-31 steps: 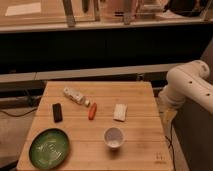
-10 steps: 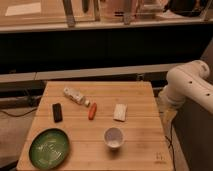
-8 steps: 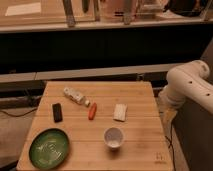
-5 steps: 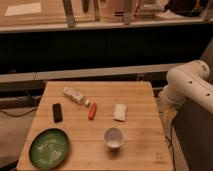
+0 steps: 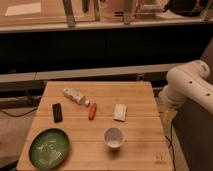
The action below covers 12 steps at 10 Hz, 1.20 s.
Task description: Drag the pepper across the table
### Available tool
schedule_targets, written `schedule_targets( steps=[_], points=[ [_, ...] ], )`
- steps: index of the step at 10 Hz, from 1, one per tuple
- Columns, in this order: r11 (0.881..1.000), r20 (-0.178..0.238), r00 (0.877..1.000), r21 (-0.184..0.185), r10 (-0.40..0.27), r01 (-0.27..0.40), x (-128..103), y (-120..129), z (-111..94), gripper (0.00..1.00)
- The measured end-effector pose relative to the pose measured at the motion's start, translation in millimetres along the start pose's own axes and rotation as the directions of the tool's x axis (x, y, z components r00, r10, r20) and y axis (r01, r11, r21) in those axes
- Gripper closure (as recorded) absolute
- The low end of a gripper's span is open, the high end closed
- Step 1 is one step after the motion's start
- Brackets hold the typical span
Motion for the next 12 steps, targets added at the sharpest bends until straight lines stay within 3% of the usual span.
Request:
schedule_targets(
  steps=[4, 8, 10, 12],
  points=[
    [1.0, -0.015, 1.0, 0.005, -0.013, 0.014, -3, -2, 0, 0.2],
    [0.995, -0.057, 0.993, 0.022, -0.1, 0.101, -58, -15, 0, 0.2],
    [0.987, -0.083, 0.984, 0.027, -0.156, 0.159, -71, -20, -1, 0.2],
    [0.976, -0.092, 0.973, 0.036, -0.213, 0.217, -103, -26, -3, 0.2]
  ],
)
